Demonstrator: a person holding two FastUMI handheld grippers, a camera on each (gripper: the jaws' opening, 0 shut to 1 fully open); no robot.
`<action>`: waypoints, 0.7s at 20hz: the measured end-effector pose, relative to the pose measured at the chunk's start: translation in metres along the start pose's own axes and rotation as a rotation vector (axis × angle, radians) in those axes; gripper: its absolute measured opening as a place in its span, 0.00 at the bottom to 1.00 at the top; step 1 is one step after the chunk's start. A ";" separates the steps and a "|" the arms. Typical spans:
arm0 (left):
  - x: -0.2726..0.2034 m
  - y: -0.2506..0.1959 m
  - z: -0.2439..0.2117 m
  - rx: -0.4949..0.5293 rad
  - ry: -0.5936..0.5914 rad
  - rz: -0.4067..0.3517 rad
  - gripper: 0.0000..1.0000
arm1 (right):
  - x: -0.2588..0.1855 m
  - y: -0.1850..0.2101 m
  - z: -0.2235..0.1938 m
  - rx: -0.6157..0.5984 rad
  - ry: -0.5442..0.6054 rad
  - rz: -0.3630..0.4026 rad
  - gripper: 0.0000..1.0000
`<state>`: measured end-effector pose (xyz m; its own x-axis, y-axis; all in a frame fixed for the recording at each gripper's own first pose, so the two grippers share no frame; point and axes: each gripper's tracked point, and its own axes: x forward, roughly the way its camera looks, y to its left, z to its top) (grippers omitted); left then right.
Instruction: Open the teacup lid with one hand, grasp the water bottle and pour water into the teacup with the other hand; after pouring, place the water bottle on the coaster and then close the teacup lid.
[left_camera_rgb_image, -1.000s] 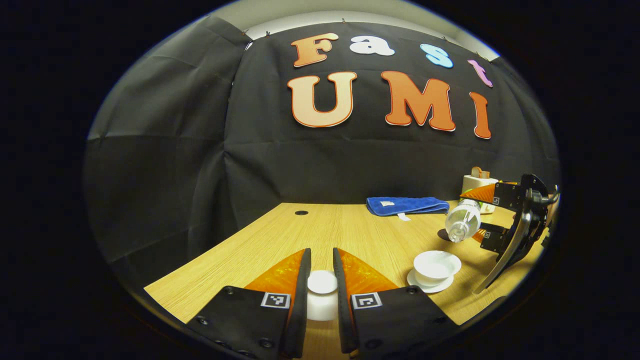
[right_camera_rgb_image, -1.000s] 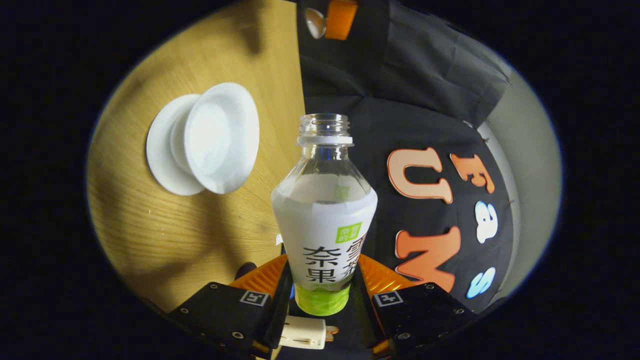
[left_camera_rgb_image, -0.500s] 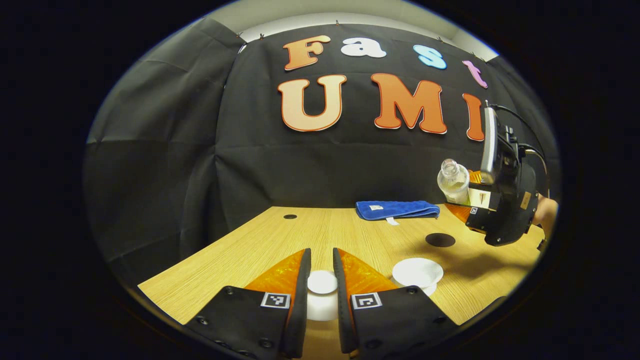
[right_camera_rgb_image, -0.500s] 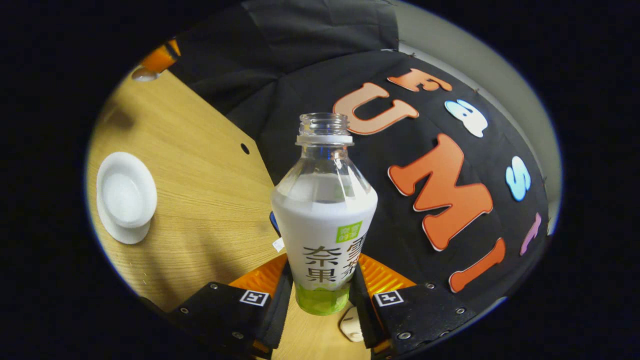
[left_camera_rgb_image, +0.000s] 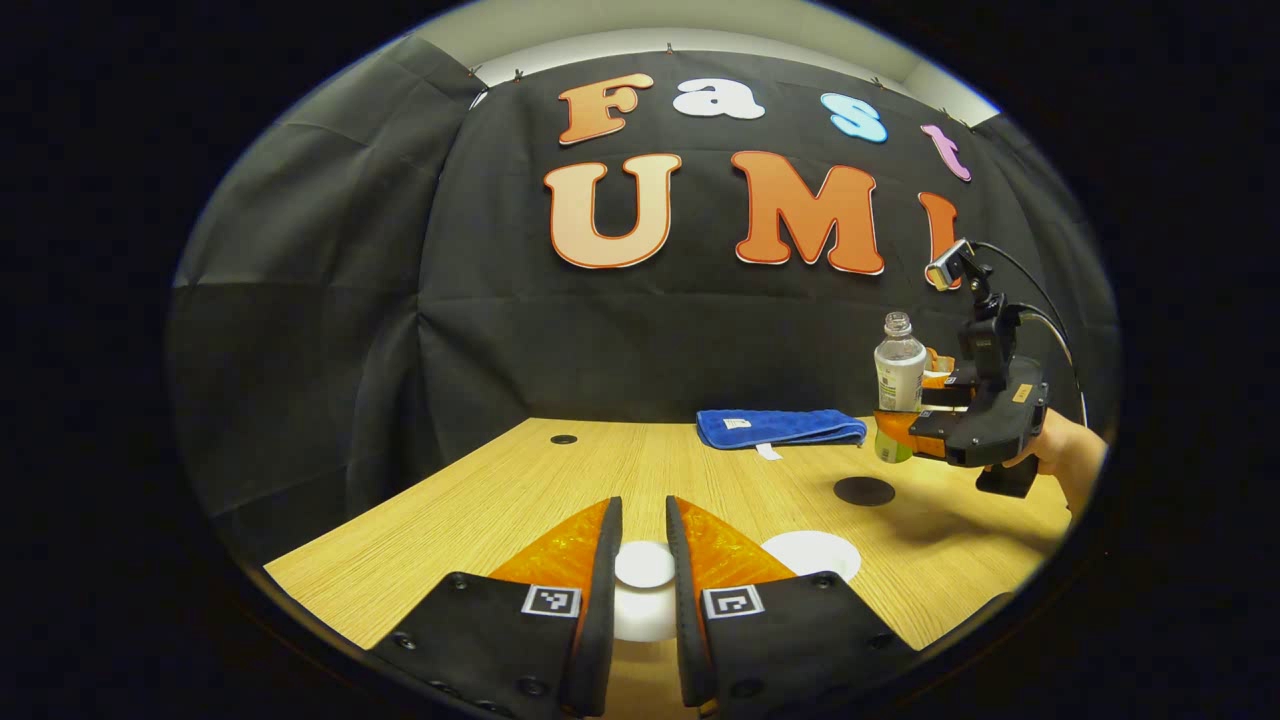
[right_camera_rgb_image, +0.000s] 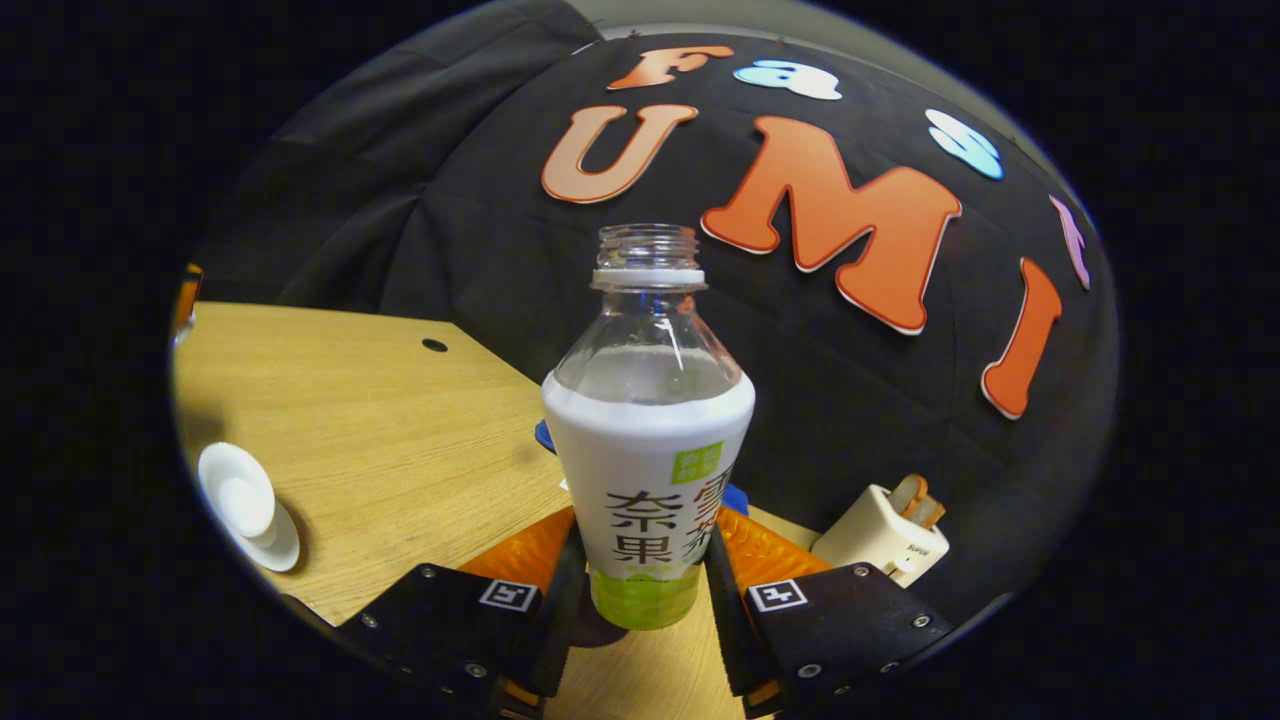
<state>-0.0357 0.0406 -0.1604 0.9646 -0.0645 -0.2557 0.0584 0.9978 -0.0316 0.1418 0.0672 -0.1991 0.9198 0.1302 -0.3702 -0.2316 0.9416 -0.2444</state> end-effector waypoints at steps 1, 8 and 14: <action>0.001 -0.004 0.001 -0.002 -0.002 -0.004 0.30 | 0.002 0.000 -0.004 0.048 0.005 0.016 0.62; 0.008 -0.016 -0.005 0.008 0.030 -0.012 0.30 | 0.027 0.012 -0.035 0.307 0.099 0.093 0.60; 0.016 -0.026 -0.014 0.019 0.060 -0.023 0.30 | 0.044 0.021 -0.067 0.371 0.161 0.111 0.62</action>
<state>-0.0253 0.0136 -0.1769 0.9458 -0.0876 -0.3126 0.0857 0.9961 -0.0199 0.1562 0.0716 -0.2801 0.8276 0.2148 -0.5186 -0.1698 0.9764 0.1334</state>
